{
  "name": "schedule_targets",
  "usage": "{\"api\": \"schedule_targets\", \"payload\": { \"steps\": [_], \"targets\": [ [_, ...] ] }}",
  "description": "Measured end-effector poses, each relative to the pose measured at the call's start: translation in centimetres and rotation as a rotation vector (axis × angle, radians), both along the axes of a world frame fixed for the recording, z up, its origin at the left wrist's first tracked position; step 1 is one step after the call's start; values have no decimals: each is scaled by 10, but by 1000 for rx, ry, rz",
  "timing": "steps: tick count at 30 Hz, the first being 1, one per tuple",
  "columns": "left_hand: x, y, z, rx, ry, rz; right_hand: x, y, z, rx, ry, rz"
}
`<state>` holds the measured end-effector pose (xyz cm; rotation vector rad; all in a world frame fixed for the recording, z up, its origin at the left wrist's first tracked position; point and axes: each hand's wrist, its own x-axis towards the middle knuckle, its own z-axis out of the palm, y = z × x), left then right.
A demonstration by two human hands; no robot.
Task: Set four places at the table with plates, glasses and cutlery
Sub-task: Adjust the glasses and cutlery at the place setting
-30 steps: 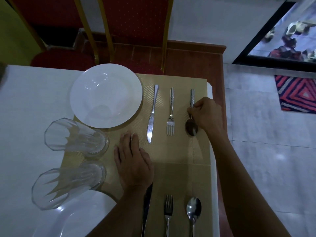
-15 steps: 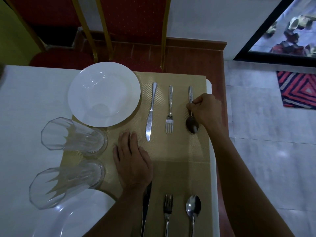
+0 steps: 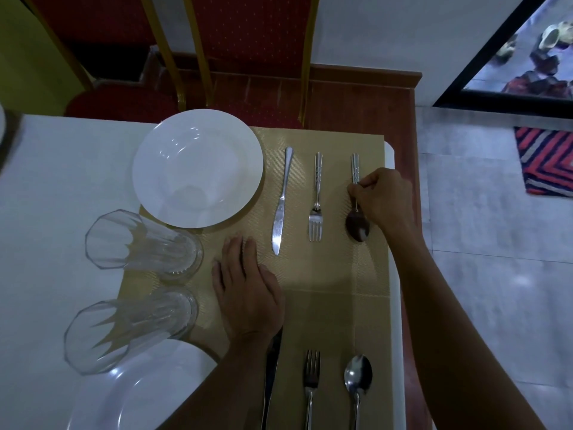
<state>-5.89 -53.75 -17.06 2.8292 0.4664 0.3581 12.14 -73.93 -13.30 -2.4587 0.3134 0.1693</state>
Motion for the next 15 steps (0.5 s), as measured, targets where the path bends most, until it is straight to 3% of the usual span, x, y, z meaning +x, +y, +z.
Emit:
{"api": "schedule_targets", "payload": {
  "steps": [10,15],
  "targets": [
    [-1,3,0,4,25,-11,0,-8,16,-43,87,25],
    [-4,0,3,-36,1,1,-38,8,37,2,89,8]
  ]
}}
